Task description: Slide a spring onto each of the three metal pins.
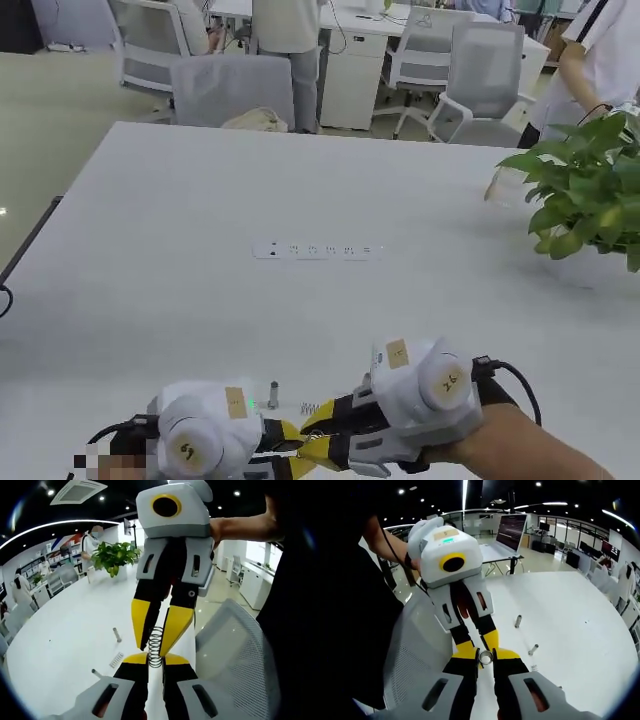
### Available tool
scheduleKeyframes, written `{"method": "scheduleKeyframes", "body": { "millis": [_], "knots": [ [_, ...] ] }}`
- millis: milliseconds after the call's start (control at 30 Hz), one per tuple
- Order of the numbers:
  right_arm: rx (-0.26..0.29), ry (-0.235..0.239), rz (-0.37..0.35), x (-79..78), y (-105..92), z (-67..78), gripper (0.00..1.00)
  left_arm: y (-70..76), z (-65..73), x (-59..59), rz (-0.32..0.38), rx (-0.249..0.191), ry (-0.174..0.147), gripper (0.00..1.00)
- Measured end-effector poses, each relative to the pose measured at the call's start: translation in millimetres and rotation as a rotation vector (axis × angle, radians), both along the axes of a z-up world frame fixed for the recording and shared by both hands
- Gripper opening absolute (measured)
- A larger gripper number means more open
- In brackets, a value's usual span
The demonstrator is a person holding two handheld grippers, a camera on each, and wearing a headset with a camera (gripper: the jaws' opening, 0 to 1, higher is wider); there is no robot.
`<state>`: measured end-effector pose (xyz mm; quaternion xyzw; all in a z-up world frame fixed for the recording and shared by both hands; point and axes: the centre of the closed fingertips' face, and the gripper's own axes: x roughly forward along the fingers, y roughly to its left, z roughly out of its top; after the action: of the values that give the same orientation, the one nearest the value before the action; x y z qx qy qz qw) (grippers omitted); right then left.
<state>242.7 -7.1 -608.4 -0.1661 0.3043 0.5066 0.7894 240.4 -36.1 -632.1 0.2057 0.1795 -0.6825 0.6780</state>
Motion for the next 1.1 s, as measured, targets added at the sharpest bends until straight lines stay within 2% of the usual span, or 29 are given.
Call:
{"method": "scheduleKeyframes", "body": {
  "millis": [133,433,1100],
  "knots": [
    [-0.043,0.006,0.041,-2.0,-2.5,-0.7,0.09,-2.0,0.4,-1.4,-0.005,-0.002,0.001,0.02],
    [-0.184,0.008,0.154,-7.3,-14.7,-9.6,0.11,-4.8,1.6,-3.0,-0.013,-0.008,0.004,0.02],
    [-0.251,0.016,0.272,-14.4,-8.4,-17.4,0.09,-4.8,-7.0,-9.7,-0.056,0.028,-0.002,0.02]
  ]
}}
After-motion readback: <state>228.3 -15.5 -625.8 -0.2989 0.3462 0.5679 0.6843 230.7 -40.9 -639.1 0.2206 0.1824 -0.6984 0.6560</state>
